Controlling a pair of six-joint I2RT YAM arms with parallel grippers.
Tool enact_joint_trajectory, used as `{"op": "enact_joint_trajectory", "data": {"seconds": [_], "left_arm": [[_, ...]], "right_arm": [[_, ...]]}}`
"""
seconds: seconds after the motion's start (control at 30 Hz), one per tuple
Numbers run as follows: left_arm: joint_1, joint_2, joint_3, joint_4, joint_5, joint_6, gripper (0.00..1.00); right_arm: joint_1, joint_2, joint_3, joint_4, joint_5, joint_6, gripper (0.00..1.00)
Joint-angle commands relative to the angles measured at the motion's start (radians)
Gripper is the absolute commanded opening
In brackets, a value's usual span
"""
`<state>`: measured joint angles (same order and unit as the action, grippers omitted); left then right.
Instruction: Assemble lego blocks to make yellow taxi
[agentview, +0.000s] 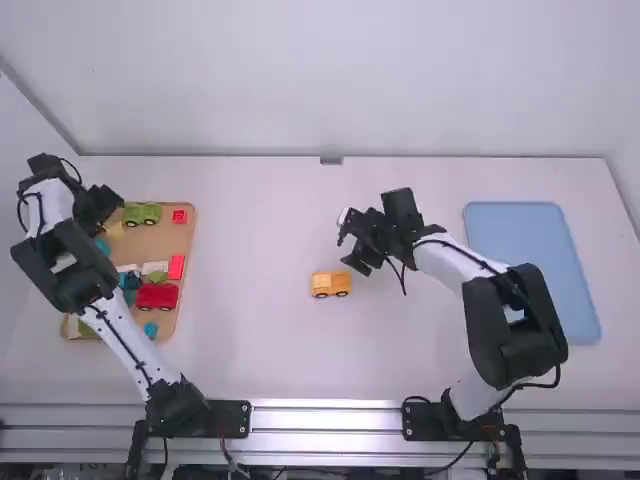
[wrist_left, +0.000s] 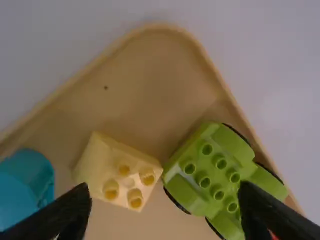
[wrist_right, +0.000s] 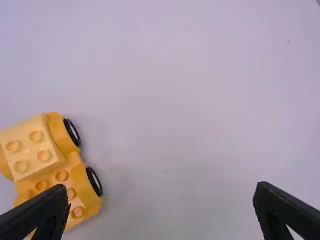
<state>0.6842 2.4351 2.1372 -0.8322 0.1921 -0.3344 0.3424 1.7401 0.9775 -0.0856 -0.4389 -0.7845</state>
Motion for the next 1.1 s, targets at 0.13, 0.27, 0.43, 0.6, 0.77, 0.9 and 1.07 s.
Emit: {"op": "enact_joint_trajectory", "data": {"seconds": [0.13,0.27,0.43,0.6,0.77,0.9,1.07], "left_arm": [[-0.003,0.019,-0.005,-0.065,-0.231,-0.462,0.81],[-0.004,0.019,-0.005,-0.098,-0.229,-0.589,0.85],[-0.011,0.019,-0.005,-0.118,-0.179,-0.605,0.77],[-0.019,0.019,-0.005,-0.132,-0.191,-0.673,0.83],[-0.037,0.019,-0.005,-0.116,-0.213,-0.676,0.84],[-0.053,0.019,-0.005,-0.101,-0.217,-0.656,0.86],[-0.076,0.019,-0.005,-0.095,-0.253,-0.659,0.99]], "right_arm": [[0.005,-0.021,0.022,-0.001,-0.008,0.003,0.99],[0.004,-0.021,0.022,-0.003,-0.008,0.003,0.99],[0.005,-0.021,0.022,-0.003,-0.006,0.003,0.99],[0.005,-0.021,0.022,-0.003,-0.008,0.003,0.99],[0.005,-0.021,0.022,-0.004,-0.005,0.003,0.99],[0.005,-0.021,0.022,-0.004,-0.008,0.003,0.99],[0.005,-0.021,0.022,-0.005,-0.008,0.003,0.99]]}}
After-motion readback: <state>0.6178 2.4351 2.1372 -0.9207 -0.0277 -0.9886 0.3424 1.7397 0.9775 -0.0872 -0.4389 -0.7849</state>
